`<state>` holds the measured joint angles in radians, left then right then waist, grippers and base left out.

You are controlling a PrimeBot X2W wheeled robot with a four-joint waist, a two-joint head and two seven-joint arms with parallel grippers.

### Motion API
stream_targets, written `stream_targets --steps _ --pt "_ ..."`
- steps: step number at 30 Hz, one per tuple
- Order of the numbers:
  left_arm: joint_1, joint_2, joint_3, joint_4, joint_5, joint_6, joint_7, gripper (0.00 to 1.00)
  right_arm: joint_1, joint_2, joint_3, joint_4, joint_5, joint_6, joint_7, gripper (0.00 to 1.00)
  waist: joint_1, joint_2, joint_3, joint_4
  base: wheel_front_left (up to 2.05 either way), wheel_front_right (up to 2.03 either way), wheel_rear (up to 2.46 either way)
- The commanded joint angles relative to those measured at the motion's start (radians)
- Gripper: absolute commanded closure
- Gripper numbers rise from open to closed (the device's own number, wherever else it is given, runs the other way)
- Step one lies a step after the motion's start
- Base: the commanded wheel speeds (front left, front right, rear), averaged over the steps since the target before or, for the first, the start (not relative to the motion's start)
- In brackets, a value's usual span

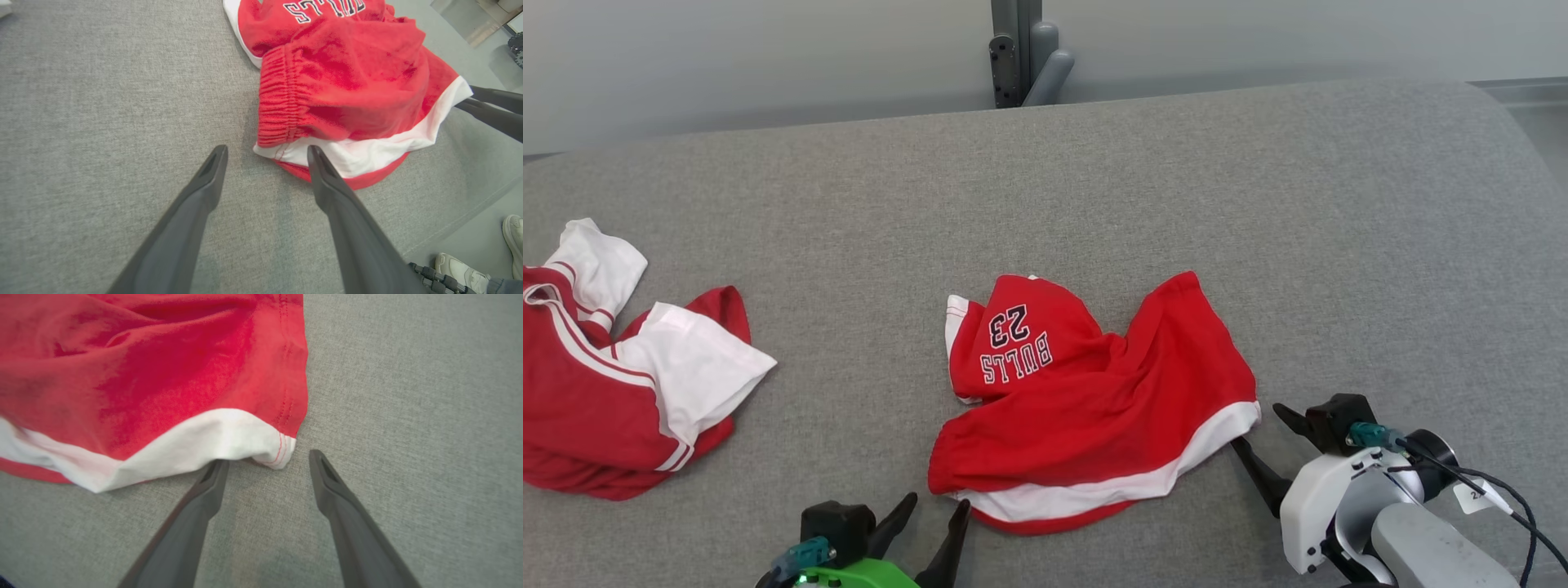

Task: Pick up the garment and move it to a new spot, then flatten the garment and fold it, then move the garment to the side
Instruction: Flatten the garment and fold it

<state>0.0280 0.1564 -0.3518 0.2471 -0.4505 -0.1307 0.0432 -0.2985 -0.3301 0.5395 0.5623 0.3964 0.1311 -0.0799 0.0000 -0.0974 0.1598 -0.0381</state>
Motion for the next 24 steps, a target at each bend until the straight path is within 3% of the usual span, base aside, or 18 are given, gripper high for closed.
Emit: stream_targets --steps 1,11,24 --pt "-0.014 0.001 -0.009 0.009 -0.018 0.000 0.008 0.00 -0.020 0.003 0.014 0.019 0.008 -0.001 -0.014 0.00 0.0000 -0.0001 0.007 0.005 0.00 0.00 0.00" --pt "-0.061 0.012 -0.057 0.062 -0.075 0.000 0.015 0.00 -0.087 0.030 0.090 0.141 0.045 -0.001 -0.093 0.00 0.0000 -0.0001 0.017 0.008 0.00 0.00 0.00" --pt "-0.083 0.033 -0.100 0.043 -0.158 0.000 0.003 0.00 -0.123 0.030 0.162 0.213 0.086 -0.001 -0.146 0.00 0.0000 -0.0001 0.015 0.001 0.00 0.00 0.00"
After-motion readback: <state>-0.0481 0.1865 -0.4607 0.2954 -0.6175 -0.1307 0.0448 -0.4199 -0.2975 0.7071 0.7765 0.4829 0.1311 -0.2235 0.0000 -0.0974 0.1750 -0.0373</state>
